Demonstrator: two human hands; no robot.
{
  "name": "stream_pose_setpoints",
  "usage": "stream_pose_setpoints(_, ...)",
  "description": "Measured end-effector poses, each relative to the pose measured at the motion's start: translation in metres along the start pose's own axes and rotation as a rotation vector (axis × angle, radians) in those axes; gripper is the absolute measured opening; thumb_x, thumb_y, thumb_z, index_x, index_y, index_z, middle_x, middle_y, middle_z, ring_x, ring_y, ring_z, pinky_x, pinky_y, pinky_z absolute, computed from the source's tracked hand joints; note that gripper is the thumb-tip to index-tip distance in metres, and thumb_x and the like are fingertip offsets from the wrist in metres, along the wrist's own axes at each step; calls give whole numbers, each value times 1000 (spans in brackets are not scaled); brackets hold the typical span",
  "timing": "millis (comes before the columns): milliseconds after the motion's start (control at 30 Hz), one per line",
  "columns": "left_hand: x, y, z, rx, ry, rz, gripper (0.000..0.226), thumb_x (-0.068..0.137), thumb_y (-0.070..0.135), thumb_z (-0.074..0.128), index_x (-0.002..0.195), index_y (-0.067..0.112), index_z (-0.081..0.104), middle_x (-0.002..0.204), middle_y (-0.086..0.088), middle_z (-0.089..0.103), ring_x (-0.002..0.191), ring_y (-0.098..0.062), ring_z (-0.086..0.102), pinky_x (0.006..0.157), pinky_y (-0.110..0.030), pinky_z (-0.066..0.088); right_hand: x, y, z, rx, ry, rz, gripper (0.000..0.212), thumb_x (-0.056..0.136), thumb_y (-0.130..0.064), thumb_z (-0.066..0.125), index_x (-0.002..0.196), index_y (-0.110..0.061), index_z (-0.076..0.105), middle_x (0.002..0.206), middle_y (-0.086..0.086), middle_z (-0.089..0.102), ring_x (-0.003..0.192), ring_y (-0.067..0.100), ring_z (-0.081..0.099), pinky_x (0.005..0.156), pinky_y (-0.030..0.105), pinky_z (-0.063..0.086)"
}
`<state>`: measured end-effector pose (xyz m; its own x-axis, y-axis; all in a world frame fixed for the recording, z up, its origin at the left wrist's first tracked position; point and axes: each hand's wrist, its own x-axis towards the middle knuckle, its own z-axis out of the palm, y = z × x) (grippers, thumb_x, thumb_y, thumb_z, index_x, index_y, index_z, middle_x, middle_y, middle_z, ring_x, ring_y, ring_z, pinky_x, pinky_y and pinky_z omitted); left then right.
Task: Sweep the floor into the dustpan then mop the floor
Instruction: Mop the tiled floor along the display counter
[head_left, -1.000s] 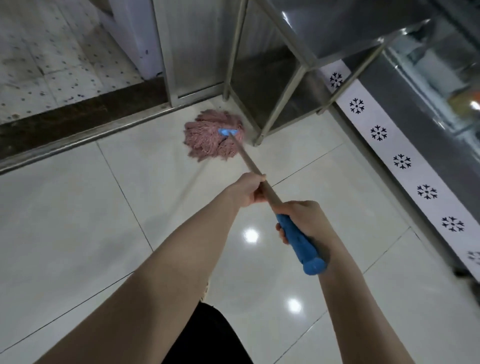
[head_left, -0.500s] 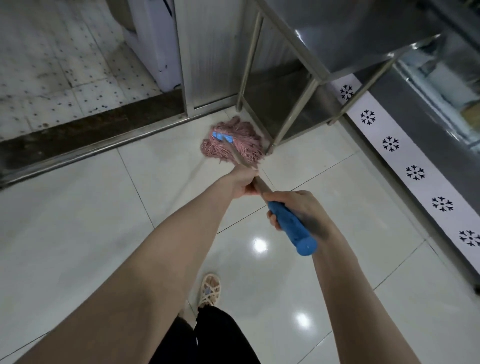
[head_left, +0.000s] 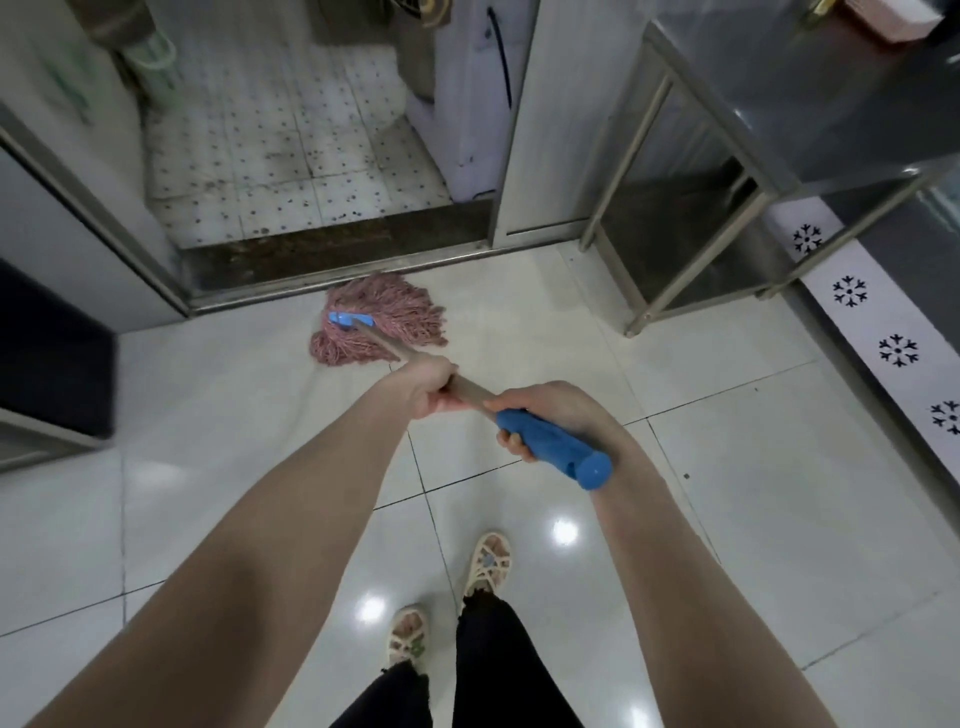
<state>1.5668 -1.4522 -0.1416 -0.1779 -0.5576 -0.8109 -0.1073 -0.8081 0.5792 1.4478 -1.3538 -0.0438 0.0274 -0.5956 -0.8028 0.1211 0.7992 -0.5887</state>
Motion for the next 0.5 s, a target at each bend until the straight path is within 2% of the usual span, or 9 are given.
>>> stream_pose_setpoints(67, -9, -17, -40, 5, 47, -14, 11, 102, 6, 34, 108, 0, 40, 93, -15, 54, 93, -28, 58, 79, -43, 51, 2, 16, 35, -4, -43, -16, 21, 85, -9, 67, 73, -5, 51, 57, 9, 49, 34, 11, 50, 35, 16, 41)
stream_pose_setpoints(133, -18, -40, -74, 15, 96, -27, 16, 102, 5, 32, 98, -3, 45, 96, -14, 54, 88, -25, 57, 80, -43, 49, 2, 34, 68, -32, -68, -9, 18, 84, -7, 67, 73, -2, 54, 56, 10, 50, 33, 12, 49, 35, 16, 40)
stream_pose_setpoints(167, -22, -50, -88, 26, 122, -28, 18, 103, 5, 31, 103, -6, 46, 96, -13, 53, 86, -23, 57, 81, -42, 47, 1, 44, 82, -44, -83, 3, 16, 84, -6, 67, 75, 0, 55, 56, 11, 50, 33, 12, 49, 35, 16, 39)
stream_pose_setpoints(233, -29, -65, -107, 45, 164, -32, 30, 103, 6, 29, 129, -7, 37, 92, -12, 52, 87, -20, 55, 81, -42, 47, -1, 58, 104, -18, -99, 25, 14, 85, -4, 64, 77, 3, 55, 59, 11, 50, 33, 12, 49, 35, 16, 40)
stream_pose_setpoints(300, -31, -74, -114, 56, 186, -32, 33, 101, 3, 26, 133, 0, 32, 84, -10, 48, 90, -24, 54, 79, -41, 49, -4, 68, 113, 8, -84, 29, 14, 85, -3, 63, 76, 3, 54, 60, 11, 49, 32, 11, 49, 35, 16, 41)
stream_pose_setpoints(333, -31, -76, -113, 52, 190, -35, 28, 100, 2, 25, 127, 3, 33, 82, -9, 47, 92, -25, 54, 75, -40, 50, -6, 70, 112, -8, -73, 26, 14, 85, -4, 63, 77, 2, 54, 60, 11, 50, 32, 11, 49, 35, 15, 40)
stream_pose_setpoints(400, -34, -82, -99, 74, 168, -38, 16, 99, 1, 25, 111, 4, 35, 78, -8, 46, 84, -25, 55, 59, -35, 55, -16, 78, 99, -25, -31, 15, 12, 84, -7, 64, 81, 2, 56, 56, 10, 52, 32, 10, 49, 35, 14, 39)
stream_pose_setpoints(500, -35, -97, -57, 115, 89, -48, 11, 100, 2, 27, 104, 1, 37, 79, -10, 50, 68, -19, 55, 41, -29, 53, -37, 94, 65, -17, 67, -2, 13, 82, -11, 64, 80, -2, 55, 53, 8, 52, 36, 11, 48, 37, 15, 37)
